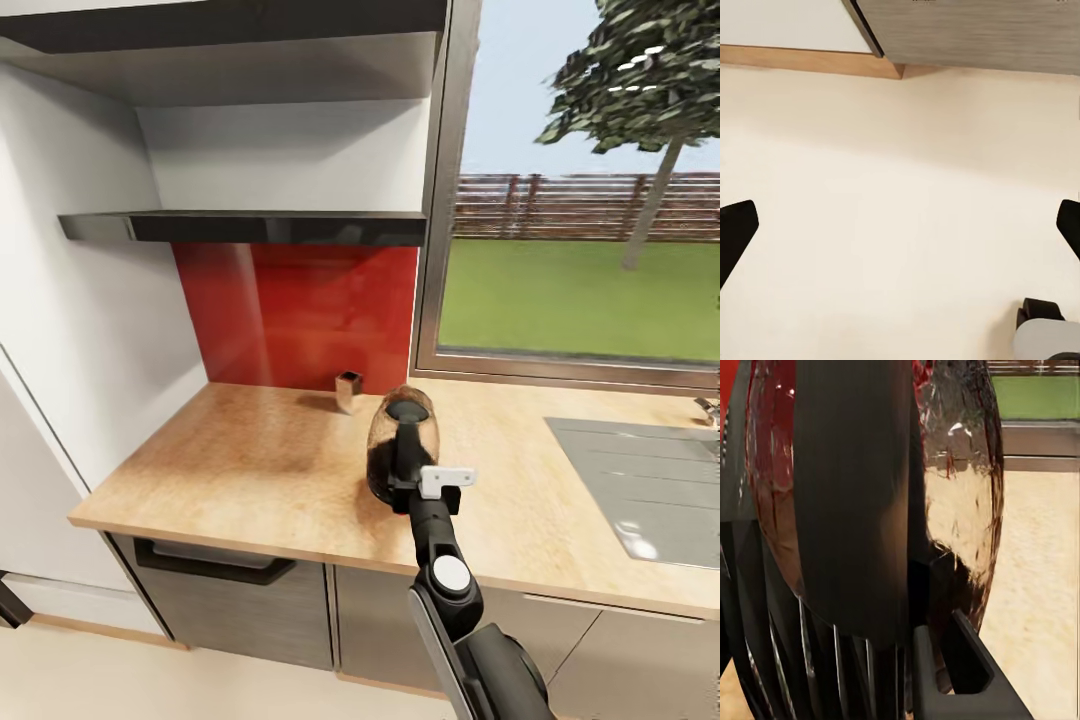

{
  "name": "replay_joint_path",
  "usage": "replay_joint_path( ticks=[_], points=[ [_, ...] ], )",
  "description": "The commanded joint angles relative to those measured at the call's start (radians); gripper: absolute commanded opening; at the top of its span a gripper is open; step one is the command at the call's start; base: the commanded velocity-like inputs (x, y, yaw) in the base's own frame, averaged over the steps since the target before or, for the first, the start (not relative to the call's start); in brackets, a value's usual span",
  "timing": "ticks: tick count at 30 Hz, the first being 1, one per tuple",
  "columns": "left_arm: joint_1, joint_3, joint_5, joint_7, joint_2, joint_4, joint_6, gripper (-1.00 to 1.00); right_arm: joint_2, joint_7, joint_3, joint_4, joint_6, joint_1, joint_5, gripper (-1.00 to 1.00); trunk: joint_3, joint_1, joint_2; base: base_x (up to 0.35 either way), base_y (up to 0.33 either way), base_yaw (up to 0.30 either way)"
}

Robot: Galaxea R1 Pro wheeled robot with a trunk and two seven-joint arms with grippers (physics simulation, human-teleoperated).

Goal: Set up a coffee station on the kitchen countertop: keep the coffee maker on the countertop, move the bottle of coffee from the kitchen shelf to the counter next to the coffee maker, place a paper coffee filter on top of the coffee maker, put the saucer next to the coffee maker with the coffee cup on the saucer, and place the electric kettle next to the coffee maker.

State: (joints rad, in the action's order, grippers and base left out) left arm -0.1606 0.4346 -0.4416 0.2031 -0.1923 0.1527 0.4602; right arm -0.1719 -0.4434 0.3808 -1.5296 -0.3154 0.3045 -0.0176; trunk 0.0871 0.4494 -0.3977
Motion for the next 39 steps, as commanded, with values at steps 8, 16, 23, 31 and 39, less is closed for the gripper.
replay_joint_path(
  ticks=[8,16,23,31,39],
  points=[
    [0.000,0.009,-0.003,0.007,0.000,0.001,0.003,1.00,0.000,-0.006,0.001,-0.001,-0.008,0.001,-0.007,-1.00,0.002,0.001,-0.002,0.000,0.000,-0.242],
    [0.000,0.009,-0.003,0.007,0.000,0.001,0.003,1.00,0.000,-0.006,-0.034,-0.001,-0.008,0.001,-0.007,-1.00,0.002,0.001,-0.002,0.000,0.000,-0.279],
    [0.000,0.009,-0.003,0.007,0.000,0.001,0.003,1.00,-0.001,-0.006,-0.041,-0.003,-0.008,0.001,-0.007,-1.00,0.002,0.001,-0.002,0.000,0.000,-0.280],
    [0.000,0.009,-0.003,0.007,0.000,0.001,0.004,1.00,-0.001,-0.006,-0.042,-0.003,-0.008,0.001,-0.007,-1.00,0.002,0.001,-0.002,0.000,0.000,-0.280],
    [0.000,0.009,-0.003,0.006,0.001,0.001,0.004,1.00,-0.001,-0.006,-0.042,-0.003,-0.008,0.001,-0.007,-1.00,0.002,0.001,-0.002,0.000,-0.047,-0.280]
  ],
)
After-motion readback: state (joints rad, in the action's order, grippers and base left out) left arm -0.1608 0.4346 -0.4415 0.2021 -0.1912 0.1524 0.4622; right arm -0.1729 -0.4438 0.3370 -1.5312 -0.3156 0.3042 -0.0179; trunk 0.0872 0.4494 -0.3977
